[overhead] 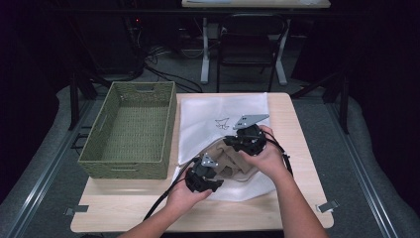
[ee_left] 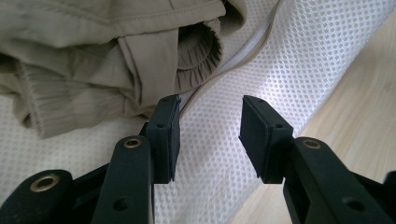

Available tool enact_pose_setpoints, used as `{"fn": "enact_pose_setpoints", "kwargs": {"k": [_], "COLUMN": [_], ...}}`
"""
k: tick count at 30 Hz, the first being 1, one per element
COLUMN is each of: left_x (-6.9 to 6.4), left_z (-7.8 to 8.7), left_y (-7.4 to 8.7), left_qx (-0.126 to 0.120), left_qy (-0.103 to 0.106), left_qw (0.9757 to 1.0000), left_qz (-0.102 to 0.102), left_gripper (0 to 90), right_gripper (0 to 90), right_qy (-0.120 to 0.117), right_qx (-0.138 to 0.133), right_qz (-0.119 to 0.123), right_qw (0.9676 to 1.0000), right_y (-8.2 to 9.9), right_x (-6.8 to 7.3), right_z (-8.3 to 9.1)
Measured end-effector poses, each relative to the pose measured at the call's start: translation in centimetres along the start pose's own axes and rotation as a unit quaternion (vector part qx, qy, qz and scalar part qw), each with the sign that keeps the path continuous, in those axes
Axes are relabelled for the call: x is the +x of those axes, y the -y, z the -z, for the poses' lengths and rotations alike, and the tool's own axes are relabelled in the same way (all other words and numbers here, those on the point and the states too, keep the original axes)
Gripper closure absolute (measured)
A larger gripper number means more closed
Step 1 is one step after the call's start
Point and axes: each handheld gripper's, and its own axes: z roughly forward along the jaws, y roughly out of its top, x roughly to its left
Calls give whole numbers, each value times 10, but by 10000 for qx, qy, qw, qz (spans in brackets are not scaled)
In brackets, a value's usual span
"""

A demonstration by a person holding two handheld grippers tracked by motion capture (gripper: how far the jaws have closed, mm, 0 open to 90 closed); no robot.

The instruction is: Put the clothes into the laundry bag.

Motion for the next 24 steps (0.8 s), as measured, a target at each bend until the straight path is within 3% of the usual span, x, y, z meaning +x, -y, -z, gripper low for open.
{"fn": "enact_pose_setpoints", "kwargs": {"k": [24], "left_x": [-16], "left_z": [-43], "left_y": [-16], "left_qx": [2], "left_qy": [-125], "left_qw": [9997], "left_qz": [-213], "left_gripper": [666], "right_gripper": [872], "right_qy": [-47], "right_qx": [16], "right_qz": [-92], "right_qw": [9999], "right_y": [2], "right_x": [-2], "right_z": [-1]}}
